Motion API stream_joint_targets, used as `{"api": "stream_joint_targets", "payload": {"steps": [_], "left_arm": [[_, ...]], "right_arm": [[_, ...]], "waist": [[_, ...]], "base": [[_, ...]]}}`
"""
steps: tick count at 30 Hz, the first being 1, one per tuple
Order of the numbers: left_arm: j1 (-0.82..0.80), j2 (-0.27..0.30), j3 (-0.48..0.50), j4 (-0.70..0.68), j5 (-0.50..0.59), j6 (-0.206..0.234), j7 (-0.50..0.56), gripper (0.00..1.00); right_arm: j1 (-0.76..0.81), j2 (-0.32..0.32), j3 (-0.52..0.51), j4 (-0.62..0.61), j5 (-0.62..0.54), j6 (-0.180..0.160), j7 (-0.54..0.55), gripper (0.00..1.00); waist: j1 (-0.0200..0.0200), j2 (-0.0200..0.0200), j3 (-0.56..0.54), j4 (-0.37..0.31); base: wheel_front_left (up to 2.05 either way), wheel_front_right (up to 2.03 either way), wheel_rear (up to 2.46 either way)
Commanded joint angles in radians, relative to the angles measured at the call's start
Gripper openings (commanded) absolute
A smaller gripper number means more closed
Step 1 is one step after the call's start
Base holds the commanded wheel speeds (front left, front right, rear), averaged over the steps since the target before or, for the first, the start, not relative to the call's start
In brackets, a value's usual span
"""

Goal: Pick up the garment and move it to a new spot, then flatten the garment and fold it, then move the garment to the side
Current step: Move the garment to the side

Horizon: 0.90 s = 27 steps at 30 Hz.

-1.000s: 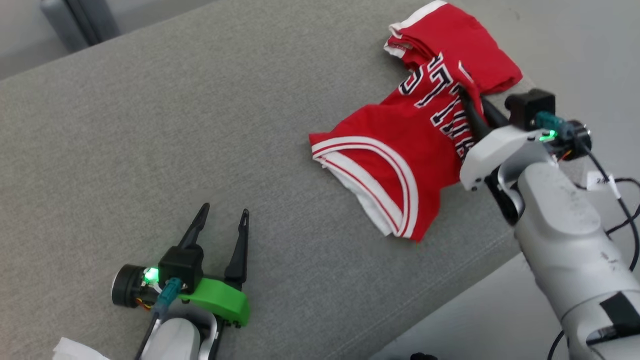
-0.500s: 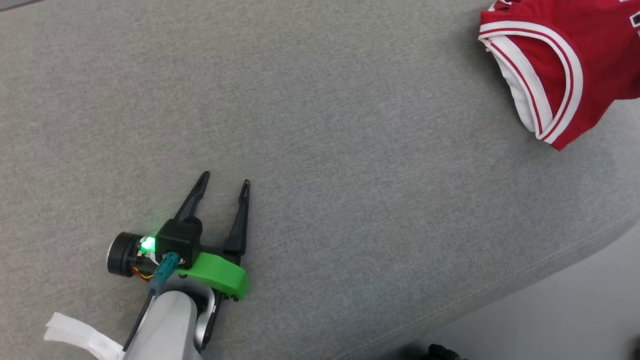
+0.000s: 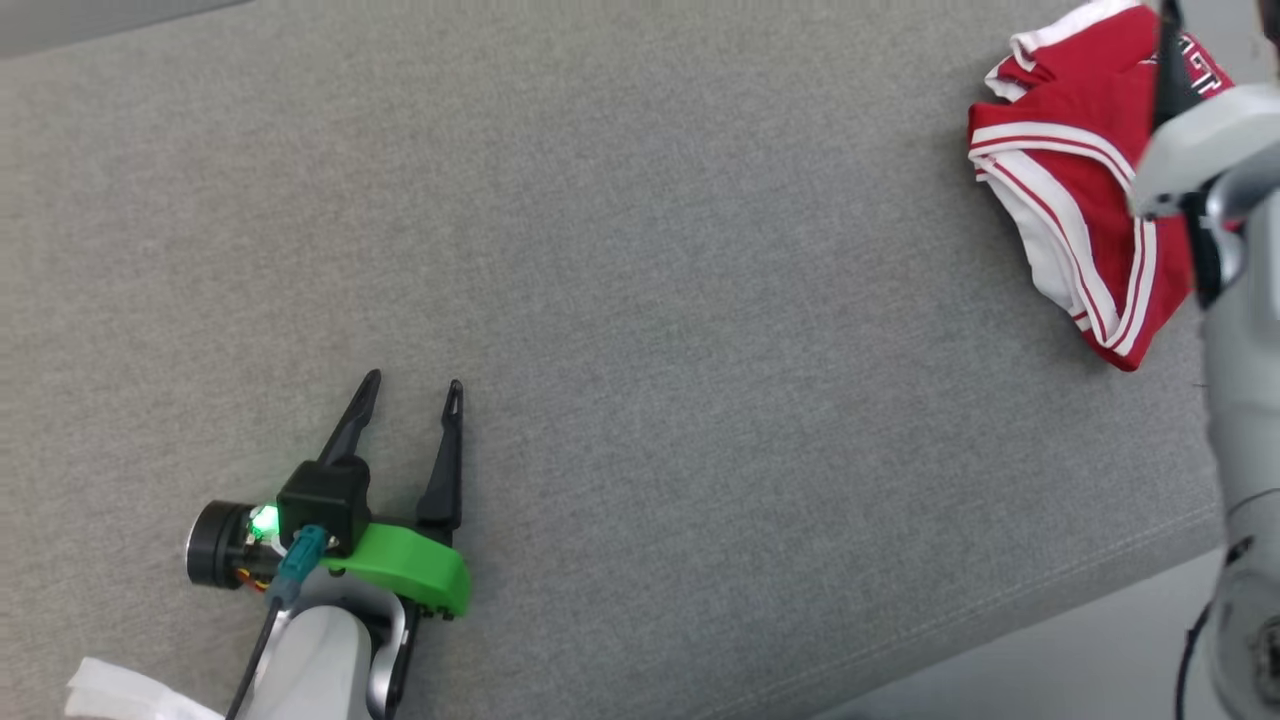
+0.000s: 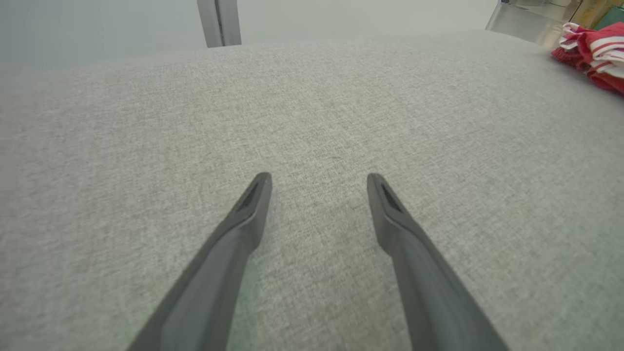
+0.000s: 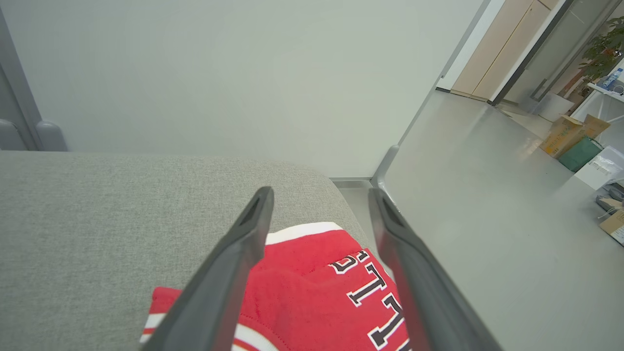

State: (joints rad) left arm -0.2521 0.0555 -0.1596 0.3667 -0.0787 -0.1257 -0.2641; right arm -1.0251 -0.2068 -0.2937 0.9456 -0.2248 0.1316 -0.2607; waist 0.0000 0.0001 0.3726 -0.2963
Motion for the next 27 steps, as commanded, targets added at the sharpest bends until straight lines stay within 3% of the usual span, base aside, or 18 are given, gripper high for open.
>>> {"api": "stream_joint_targets", "payload": {"steps": [1,6,11,27], "left_arm": [[0.016,0.003,0.012,-0.003,-0.012,0.008,0.000,1.00],[0.038,-0.002,0.048,-0.012,-0.024,0.029,0.000,1.00],[0.049,-0.003,0.080,-0.018,-0.042,0.044,0.000,1.00],[0.149,-0.003,0.135,-0.009,-0.088,0.077,0.000,1.00]], "right_arm": [[0.031,0.025,0.019,-0.045,0.029,-0.002,-0.004,1.00],[0.145,0.099,0.122,-0.197,0.157,-0.002,-0.005,1.00],[0.265,0.121,0.175,-0.284,0.251,-0.002,-0.005,1.00],[0.625,0.153,0.222,-0.410,0.307,-0.002,-0.005,1.00]], "waist": [[0.0000,-0.0001,-0.047,0.012],[0.0000,-0.0001,-0.100,0.050],[0.0000,-0.0001,-0.143,0.108],[0.0000,-0.0001,-0.286,0.253]], "base": [[0.00,0.00,0.00],[0.00,0.00,0.00],[0.00,0.00,0.00],[0.00,0.00,0.00]]}}
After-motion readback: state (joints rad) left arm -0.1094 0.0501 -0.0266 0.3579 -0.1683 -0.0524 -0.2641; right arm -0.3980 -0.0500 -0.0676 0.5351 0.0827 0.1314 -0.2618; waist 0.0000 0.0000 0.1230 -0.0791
